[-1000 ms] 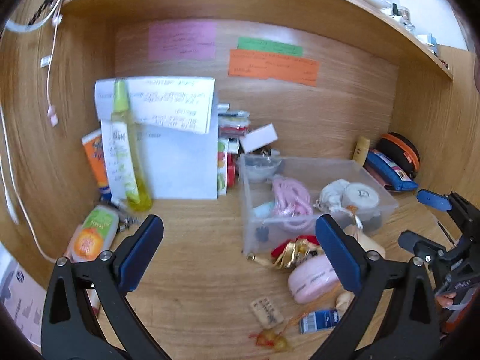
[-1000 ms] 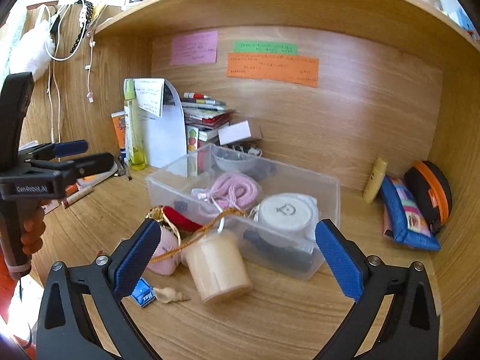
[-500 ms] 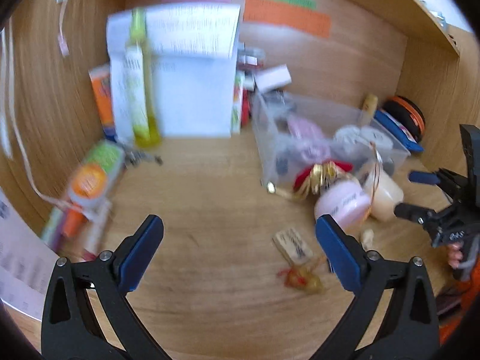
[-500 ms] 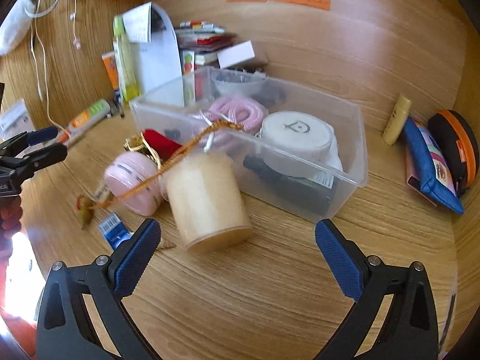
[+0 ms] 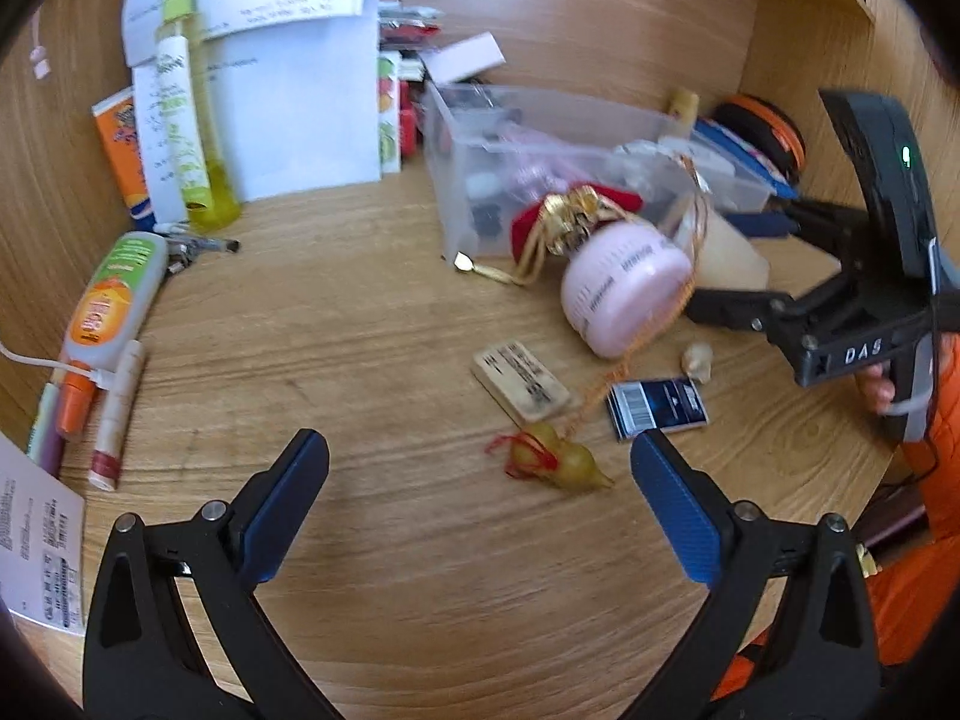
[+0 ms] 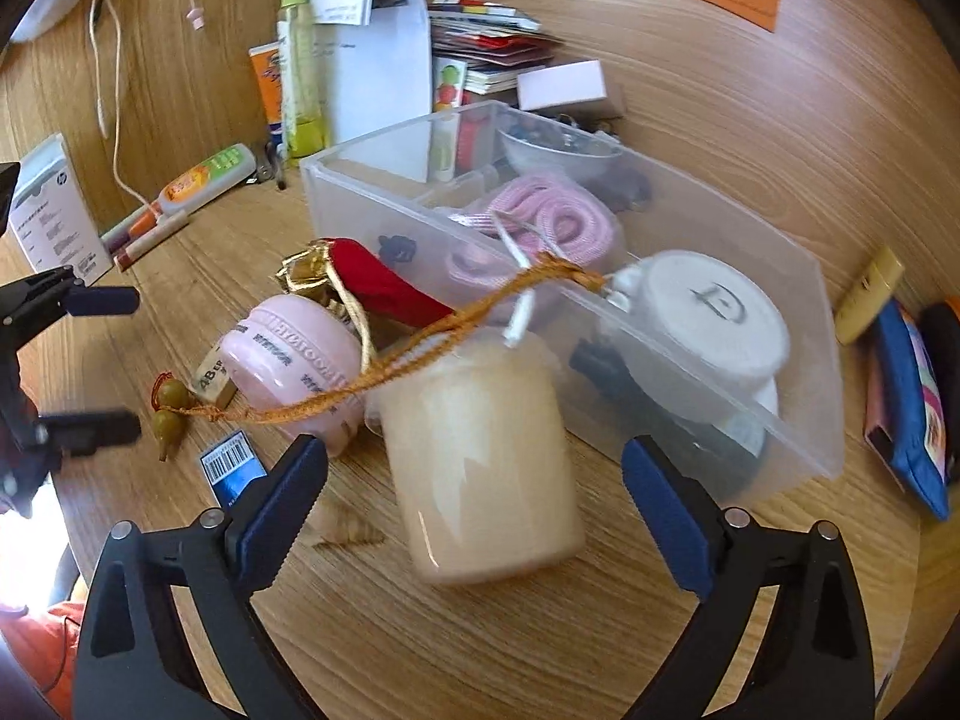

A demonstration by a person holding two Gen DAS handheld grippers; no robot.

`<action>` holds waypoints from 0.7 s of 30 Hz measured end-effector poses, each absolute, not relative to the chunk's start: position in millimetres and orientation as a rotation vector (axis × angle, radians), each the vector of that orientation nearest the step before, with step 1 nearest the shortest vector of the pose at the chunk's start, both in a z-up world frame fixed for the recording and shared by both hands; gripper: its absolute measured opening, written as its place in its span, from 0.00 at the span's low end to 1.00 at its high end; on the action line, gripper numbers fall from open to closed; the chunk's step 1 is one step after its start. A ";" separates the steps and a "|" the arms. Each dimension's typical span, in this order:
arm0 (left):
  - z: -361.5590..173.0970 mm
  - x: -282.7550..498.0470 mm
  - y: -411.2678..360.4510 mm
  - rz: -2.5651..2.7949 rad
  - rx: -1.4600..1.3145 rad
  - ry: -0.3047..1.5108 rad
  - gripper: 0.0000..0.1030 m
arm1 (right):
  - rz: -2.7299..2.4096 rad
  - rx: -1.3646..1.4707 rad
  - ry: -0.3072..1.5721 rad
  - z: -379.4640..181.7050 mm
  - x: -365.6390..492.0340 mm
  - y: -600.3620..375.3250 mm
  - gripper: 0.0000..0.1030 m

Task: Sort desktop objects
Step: 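Withdraw both open tools from the box and move toward the loose desk items, then grasp the yellow gourd ornament with the left tool while the right tool grasps the cream tub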

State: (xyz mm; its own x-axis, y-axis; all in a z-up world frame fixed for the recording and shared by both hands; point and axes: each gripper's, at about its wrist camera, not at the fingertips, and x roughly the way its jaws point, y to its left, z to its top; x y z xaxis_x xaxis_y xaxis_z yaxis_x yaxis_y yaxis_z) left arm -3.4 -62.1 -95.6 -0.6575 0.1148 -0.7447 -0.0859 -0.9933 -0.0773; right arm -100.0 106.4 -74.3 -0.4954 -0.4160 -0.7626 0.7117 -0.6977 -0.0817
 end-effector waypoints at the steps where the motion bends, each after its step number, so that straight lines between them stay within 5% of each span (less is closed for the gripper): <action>1: -97.1 -4.6 -60.0 2.764 -1.250 -0.046 0.99 | -2.187 0.977 0.519 -74.4 -100.5 104.5 0.93; 3: -100.7 -7.0 -54.6 2.761 -1.259 -0.022 0.97 | -2.173 0.977 0.528 -75.6 -102.8 99.2 0.93; 5: -103.1 -9.5 -50.6 2.757 -1.270 0.002 0.82 | -2.160 0.973 0.544 -76.5 -104.7 94.4 0.90; 9: -105.6 -13.7 -47.7 2.766 -1.283 0.033 0.70 | -2.143 0.968 0.579 -79.2 -105.0 87.2 0.79; 13: -105.1 -12.9 -46.8 2.780 -1.255 0.061 0.48 | -2.163 0.964 0.600 -81.6 -109.0 85.8 0.65; 17: -104.4 -11.9 -46.1 2.781 -1.233 0.069 0.28 | -2.157 0.976 0.562 -81.5 -113.1 90.9 0.64; 21: -105.2 -12.1 -46.6 2.798 -1.223 0.060 0.23 | -2.156 0.981 0.552 -81.1 -110.6 95.1 0.64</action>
